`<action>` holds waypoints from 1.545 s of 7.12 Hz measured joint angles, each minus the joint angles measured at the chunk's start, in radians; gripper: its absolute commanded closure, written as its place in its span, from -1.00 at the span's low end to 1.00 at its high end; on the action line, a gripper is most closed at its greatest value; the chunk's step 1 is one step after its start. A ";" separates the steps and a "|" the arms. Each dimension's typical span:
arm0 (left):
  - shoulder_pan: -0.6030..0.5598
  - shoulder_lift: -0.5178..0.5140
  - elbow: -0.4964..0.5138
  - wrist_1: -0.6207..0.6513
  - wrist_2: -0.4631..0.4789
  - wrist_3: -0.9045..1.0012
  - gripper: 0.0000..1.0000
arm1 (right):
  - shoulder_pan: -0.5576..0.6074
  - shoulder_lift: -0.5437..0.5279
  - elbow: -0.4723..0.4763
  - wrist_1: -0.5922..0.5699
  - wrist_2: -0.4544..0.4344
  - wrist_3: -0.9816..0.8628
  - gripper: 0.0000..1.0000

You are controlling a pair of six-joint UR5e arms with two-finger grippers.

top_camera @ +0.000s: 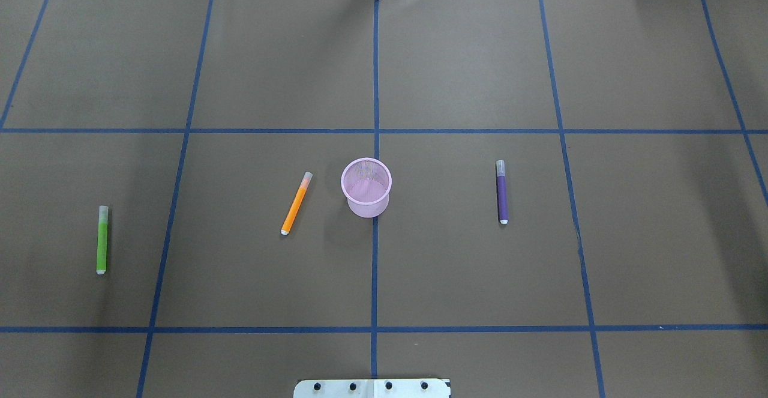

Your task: Collect pens into pen holder

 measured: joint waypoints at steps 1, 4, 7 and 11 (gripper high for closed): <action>0.000 0.002 -0.001 -0.003 0.000 0.001 -0.99 | 0.000 0.001 0.000 0.000 0.000 0.000 -1.00; 0.000 0.008 -0.005 -0.009 0.000 0.002 -0.99 | 0.000 0.002 0.003 0.000 0.000 0.002 -1.00; 0.007 -0.012 -0.037 -0.015 0.000 -0.004 -0.99 | 0.000 0.006 0.013 0.000 0.000 0.007 -1.00; 0.051 -0.042 -0.156 -0.018 -0.038 -0.271 -0.99 | 0.000 0.012 0.014 0.000 0.000 0.005 -1.00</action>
